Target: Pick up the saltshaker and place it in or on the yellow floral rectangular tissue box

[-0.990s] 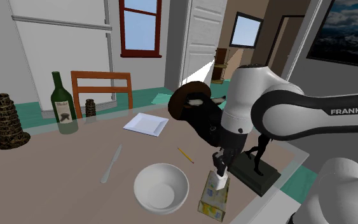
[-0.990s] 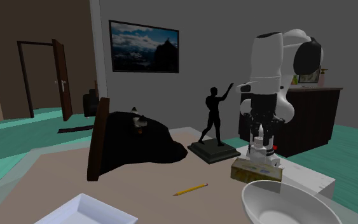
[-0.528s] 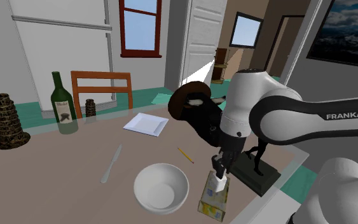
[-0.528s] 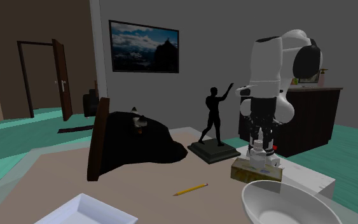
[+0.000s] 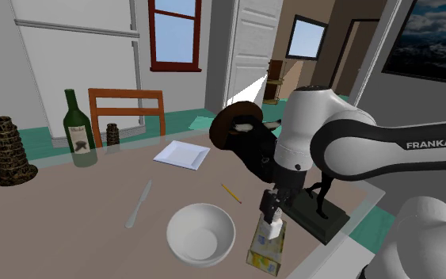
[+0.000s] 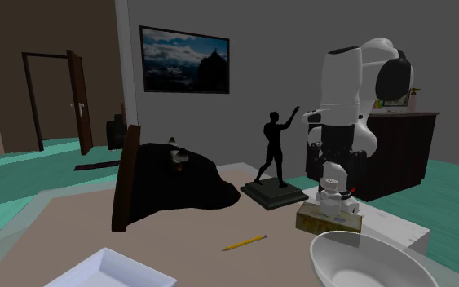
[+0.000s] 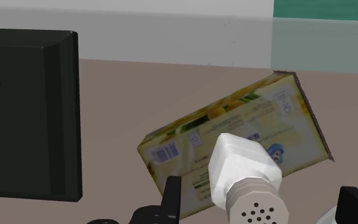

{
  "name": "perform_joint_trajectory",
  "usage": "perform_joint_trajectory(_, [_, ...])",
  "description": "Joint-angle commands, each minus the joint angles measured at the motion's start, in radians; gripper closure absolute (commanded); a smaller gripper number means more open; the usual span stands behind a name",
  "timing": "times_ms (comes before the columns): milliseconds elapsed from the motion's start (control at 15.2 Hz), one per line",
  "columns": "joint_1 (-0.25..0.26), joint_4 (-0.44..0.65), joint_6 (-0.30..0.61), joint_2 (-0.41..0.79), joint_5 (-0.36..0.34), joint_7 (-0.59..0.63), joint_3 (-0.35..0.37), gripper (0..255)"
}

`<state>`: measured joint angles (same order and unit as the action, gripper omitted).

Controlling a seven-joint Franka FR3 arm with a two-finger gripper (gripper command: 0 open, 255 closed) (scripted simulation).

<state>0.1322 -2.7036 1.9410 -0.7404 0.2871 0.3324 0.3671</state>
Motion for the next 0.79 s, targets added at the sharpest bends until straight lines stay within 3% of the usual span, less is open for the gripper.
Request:
perform_joint_trajectory(0, [-0.003, 0.028, -0.037, -0.009, -0.008, 0.001, -0.009, 0])
perform_joint_trajectory(198, [-0.012, 0.112, -0.135, -0.023, -0.029, 0.004, -0.031, 0])
perform_joint_trajectory(726, [-0.012, 0.112, -0.135, -0.023, -0.029, 0.004, -0.032, 0])
